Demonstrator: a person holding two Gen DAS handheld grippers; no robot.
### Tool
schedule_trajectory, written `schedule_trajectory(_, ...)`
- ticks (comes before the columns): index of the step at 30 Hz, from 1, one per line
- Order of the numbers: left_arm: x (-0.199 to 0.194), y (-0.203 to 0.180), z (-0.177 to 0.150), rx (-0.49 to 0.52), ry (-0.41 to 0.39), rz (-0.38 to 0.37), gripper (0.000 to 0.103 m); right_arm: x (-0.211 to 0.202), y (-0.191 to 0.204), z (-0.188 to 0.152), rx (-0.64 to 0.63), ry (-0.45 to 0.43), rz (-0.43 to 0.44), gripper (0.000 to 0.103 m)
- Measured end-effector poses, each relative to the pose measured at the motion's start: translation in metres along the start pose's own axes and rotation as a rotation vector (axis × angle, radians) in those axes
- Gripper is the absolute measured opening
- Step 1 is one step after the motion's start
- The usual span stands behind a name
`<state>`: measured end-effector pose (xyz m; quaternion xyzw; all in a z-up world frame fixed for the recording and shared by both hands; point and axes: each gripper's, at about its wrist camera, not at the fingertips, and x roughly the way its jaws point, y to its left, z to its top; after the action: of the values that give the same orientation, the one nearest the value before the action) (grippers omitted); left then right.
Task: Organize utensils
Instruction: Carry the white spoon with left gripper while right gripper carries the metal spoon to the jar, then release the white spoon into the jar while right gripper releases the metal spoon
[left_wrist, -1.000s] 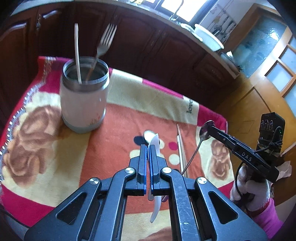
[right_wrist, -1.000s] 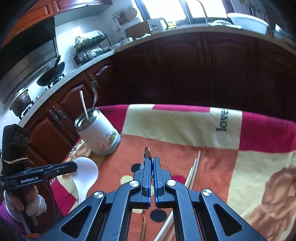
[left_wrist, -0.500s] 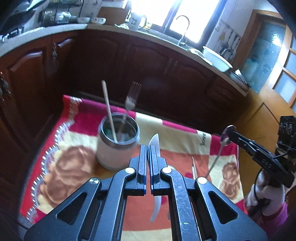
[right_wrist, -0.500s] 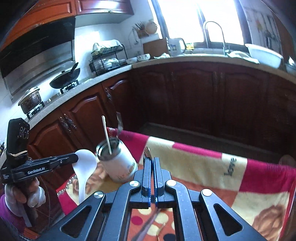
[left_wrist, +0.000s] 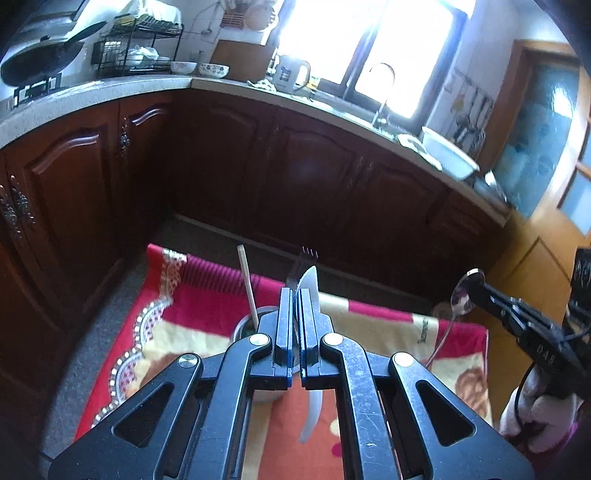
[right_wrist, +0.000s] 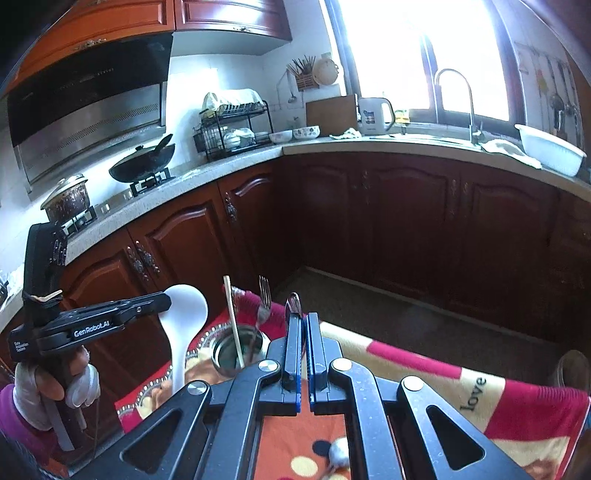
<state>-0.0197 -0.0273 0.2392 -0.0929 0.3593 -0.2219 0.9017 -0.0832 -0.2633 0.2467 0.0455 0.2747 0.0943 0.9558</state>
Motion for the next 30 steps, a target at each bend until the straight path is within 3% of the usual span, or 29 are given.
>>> schedule_trajectory(7,0.018,0.016,0.028,-0.073,-0.059,-0.001,0.001,0.017,0.009,0.03,-0.011,-0.057,-0.012,0.002)
schedule_trajectory(13,0.04,0.02,0.027,-0.065,-0.121,0.069,0.001,0.047,0.025,0.043,-0.052,-0.086,-0.043,0.002)
schedule_trajectory(21,0.064,0.024,0.01,0.008,-0.139,0.14,0.001,0.098,0.034,0.04,-0.095,-0.043,-0.035,0.002)
schedule_trajectory(30,0.087,0.022,-0.011,0.068,-0.116,0.153,0.001,0.133,0.035,0.02,-0.117,0.023,-0.03,0.002)
